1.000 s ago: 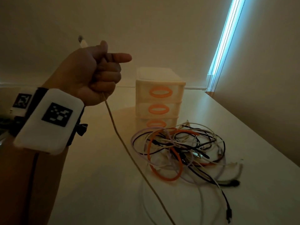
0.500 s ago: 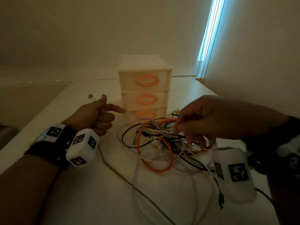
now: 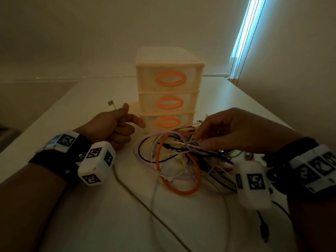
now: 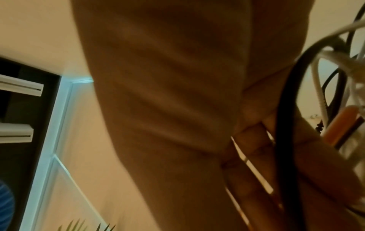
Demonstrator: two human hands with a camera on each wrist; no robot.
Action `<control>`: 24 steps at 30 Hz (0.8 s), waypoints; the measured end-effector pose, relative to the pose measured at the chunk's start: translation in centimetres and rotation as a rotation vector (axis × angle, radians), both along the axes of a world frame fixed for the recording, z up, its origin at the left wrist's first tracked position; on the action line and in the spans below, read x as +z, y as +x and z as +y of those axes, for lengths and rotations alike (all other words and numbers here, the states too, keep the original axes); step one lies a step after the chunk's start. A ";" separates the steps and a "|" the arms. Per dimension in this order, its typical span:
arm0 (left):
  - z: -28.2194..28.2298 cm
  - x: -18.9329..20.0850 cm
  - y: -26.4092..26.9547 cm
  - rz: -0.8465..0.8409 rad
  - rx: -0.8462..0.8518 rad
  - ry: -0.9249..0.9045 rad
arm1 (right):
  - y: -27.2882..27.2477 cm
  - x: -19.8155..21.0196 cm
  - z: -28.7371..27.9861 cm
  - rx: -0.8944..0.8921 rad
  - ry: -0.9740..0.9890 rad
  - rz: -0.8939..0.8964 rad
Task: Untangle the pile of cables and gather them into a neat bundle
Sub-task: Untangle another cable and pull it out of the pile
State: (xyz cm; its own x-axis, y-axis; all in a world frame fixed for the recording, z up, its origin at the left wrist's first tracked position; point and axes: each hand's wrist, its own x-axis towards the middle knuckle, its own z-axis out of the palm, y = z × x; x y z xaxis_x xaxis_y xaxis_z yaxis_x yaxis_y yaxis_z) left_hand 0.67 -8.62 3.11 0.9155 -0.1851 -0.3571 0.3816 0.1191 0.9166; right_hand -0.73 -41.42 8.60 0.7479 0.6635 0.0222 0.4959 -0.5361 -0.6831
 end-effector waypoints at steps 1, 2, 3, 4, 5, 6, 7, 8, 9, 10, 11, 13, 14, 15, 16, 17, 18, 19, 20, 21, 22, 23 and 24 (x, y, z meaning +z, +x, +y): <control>-0.1 0.0 0.0 -0.004 -0.002 0.005 | -0.2 0.0 0.3 0.017 -0.028 -0.002; -0.1 -0.1 -0.1 -0.009 -0.003 0.008 | -0.4 0.0 0.5 0.033 -0.071 -0.009; -0.2 -0.1 -0.1 -0.012 -0.001 0.011 | -0.5 0.0 0.7 0.041 -0.119 -0.010; -0.3 -0.2 -0.2 -0.016 0.004 0.012 | -0.6 0.0 0.9 0.039 -0.160 -0.001; -0.4 -0.2 -0.2 -0.019 0.010 0.011 | -0.7 0.1 1.0 0.028 -0.194 -0.002; -0.4 -0.2 -0.3 -0.022 0.016 0.010 | -0.7 0.1 1.1 0.012 -0.227 -0.013; -0.5 -0.1 -0.3 -0.026 0.023 0.014 | -0.7 0.1 1.2 -0.005 -0.262 -0.027; -0.5 -0.1 -0.4 -0.030 0.031 0.023 | -0.7 0.1 1.3 -0.022 -0.300 -0.033; -0.5 -0.1 -0.4 -0.033 0.033 0.030 | -0.8 0.1 1.4 -0.039 -0.336 -0.034; -0.5 -0.1 -0.5 -0.033 0.032 0.032 | -0.8 0.0 1.5 -0.053 -0.364 -0.041; -0.5 0.0 -0.5 -0.031 0.032 0.031 | -0.7 -0.2 1.5 -0.062 -0.376 -0.055; -0.6 0.0 -0.5 -0.029 0.040 0.039 | -0.7 -0.4 1.6 -0.060 -0.375 -0.085; -0.7 0.0 -0.4 -0.029 0.042 0.044 | -0.7 -0.5 1.6 -0.054 -0.374 -0.111; -0.8 0.0 -0.4 -0.030 0.044 0.048 | -0.7 -0.7 1.7 -0.048 -0.375 -0.136; -0.8 0.0 -0.4 -0.032 0.047 0.052 | -0.7 -0.8 1.8 -0.046 -0.372 -0.148; -0.8 -0.1 -0.4 -0.035 0.049 0.055 | -0.7 -1.0 2.0 -0.044 -0.361 -0.144; -0.8 -0.1 -0.4 -0.040 0.051 0.057 | -0.6 -1.2 2.1 -0.041 -0.347 -0.129; -0.7 -0.2 -0.4 -0.043 0.052 0.058 | -0.6 -1.4 2.1 -0.036 -0.337 -0.111; -0.7 -0.2 -0.4 -0.045 0.053 0.062 | -0.5 -1.6 2.1 -0.028 -0.331 -0.094; -0.7 -0.2 -0.4 -0.046 0.054 0.068 | -0.4 -1.6 2.0 -0.016 -0.323 -0.078; -0.7 -0.2 -0.4 -0.044 0.053 0.072 | -0.4 -1.6 1.9 -0.003 -0.304 -0.060; -0.7 -0.2 -0.4 -0.040 0.051 0.071 | -0.4 -1.6 1.8 0.005 -0.280 -0.047; -0.8 -0.2 -0.4 -0.037 0.048 0.068 | -0.4 -1.5 1.7 0.009 -0.252 -0.044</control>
State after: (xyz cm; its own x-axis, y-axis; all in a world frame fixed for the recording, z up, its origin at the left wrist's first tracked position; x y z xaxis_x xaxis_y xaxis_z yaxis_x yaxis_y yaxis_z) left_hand 0.24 -9.38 2.92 0.9356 -0.1169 -0.3331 0.3426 0.0734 0.9366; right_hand -1.11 -39.70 7.09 0.7441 0.6586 -0.1123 0.5277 -0.6825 -0.5058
